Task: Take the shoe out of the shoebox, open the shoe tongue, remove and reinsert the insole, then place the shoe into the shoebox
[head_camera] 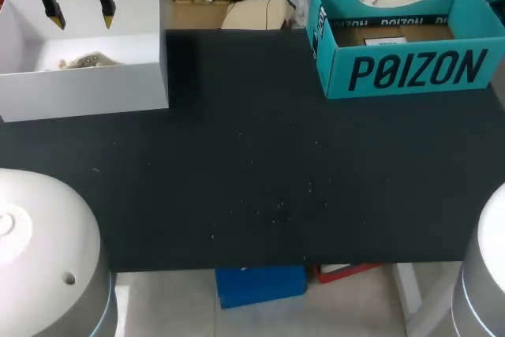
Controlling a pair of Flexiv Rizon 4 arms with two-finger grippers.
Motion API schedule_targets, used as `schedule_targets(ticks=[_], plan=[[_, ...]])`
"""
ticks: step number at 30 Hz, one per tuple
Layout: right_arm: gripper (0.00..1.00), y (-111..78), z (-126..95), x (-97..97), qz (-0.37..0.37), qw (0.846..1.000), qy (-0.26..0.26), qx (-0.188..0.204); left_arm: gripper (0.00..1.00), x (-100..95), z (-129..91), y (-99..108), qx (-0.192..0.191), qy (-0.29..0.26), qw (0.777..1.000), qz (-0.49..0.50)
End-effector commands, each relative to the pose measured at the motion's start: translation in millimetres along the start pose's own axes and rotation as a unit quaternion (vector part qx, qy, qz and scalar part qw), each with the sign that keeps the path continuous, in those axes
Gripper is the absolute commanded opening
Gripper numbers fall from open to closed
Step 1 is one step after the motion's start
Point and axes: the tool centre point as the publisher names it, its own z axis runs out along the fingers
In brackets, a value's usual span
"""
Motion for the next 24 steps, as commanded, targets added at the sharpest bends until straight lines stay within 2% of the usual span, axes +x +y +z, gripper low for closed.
schedule_targets(ticks=[1, 6, 12, 19, 24], plan=[[0.00, 12.5, -99.7, 26.1, 0.008, 0.996, -0.083, 0.014, 1.00, 0.1, -0.2, 0.1, 0.000, 0.000, 1.000, 0.000], [0.00, 46.0, -134.6, 58.6, 0.016, 0.995, -0.096, 0.018, 1.00, 0.1, -0.2, 0.1, 0.000, 0.000, 1.000, 0.000], [0.00, 95.9, -160.2, 114.6, 0.016, 0.996, -0.087, 0.016, 1.00, 0.1, -0.2, 0.1, 0.000, 0.000, 1.000, 0.000], [0.00, 157.4, -174.6, 181.2, 0.018, 0.997, -0.076, -0.015, 1.00, 0.1, -0.2, 0.1, 0.000, 0.000, 1.000, 0.000], [0.00, 198.7, -167.1, 228.5, 0.024, 0.997, -0.065, -0.025, 1.00, 0.1, -0.2, 0.1, 0.000, 0.000, 1.000, 0.000]])
